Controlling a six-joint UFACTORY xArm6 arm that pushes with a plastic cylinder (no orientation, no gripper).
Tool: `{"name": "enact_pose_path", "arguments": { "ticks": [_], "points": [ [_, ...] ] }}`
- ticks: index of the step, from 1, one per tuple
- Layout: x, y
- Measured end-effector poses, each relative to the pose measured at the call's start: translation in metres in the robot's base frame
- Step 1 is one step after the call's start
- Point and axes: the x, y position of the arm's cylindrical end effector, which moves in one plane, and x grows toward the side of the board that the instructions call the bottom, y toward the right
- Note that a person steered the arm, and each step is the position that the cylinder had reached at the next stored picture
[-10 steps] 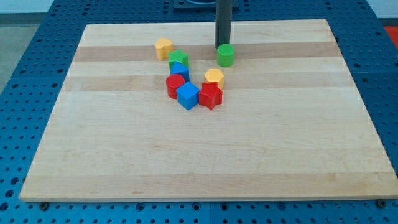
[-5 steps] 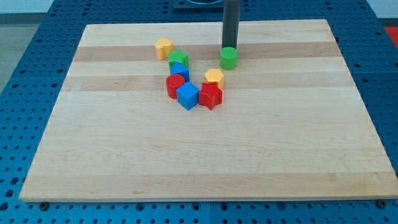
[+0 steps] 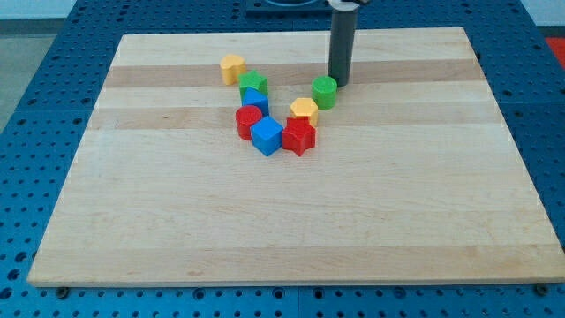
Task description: Move the green circle to the yellow hexagon
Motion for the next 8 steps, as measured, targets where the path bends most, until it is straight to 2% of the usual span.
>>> {"name": "enact_pose_path", "arguments": {
  "ticks": [8],
  "points": [
    [0.021, -0.024]
  ]
}}
